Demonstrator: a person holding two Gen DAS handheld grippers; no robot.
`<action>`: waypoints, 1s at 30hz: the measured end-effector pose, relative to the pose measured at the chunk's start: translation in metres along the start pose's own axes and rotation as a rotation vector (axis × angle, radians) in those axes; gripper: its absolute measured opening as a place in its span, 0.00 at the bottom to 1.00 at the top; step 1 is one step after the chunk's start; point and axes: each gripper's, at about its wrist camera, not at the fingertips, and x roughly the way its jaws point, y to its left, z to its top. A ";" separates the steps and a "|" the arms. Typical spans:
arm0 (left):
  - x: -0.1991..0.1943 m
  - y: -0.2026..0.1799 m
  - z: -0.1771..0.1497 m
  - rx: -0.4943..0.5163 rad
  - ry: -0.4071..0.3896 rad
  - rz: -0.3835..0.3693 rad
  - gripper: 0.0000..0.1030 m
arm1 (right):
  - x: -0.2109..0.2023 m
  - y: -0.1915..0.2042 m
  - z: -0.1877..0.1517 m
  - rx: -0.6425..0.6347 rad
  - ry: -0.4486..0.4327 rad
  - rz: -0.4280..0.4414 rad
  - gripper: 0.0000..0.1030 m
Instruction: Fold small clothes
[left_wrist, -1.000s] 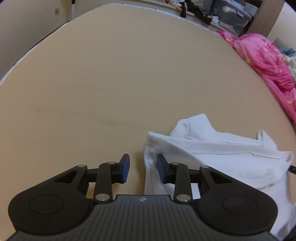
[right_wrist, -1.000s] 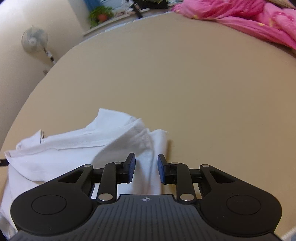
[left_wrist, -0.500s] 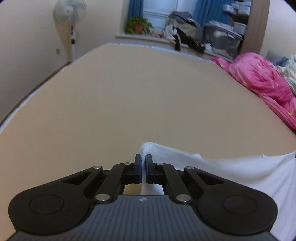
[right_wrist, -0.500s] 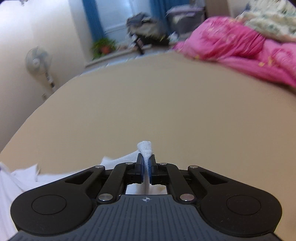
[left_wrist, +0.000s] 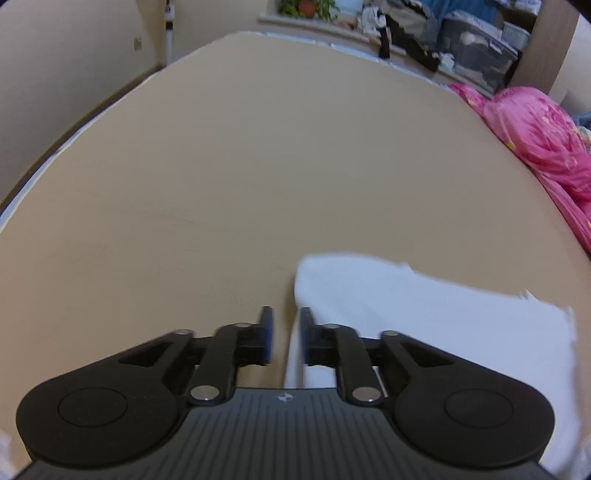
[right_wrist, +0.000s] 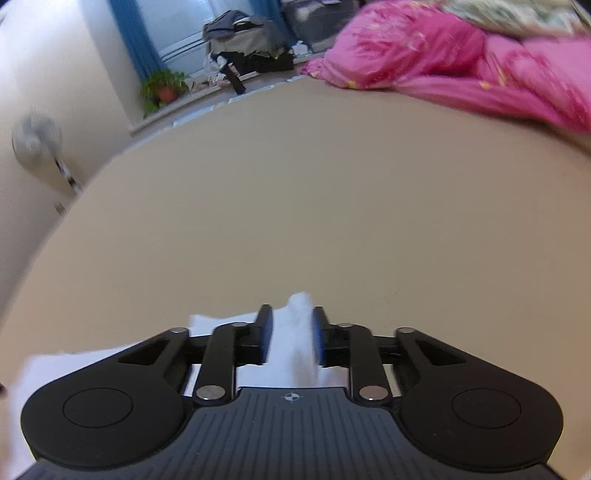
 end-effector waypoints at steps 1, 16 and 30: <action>-0.012 0.003 -0.006 -0.005 0.023 -0.016 0.22 | -0.012 -0.001 -0.003 0.017 0.033 0.014 0.28; -0.023 0.009 -0.090 0.010 0.227 -0.104 0.03 | -0.054 -0.024 -0.094 -0.034 0.316 -0.065 0.04; -0.055 0.026 -0.086 -0.044 0.077 -0.209 0.23 | -0.099 -0.015 -0.091 -0.170 0.065 -0.042 0.11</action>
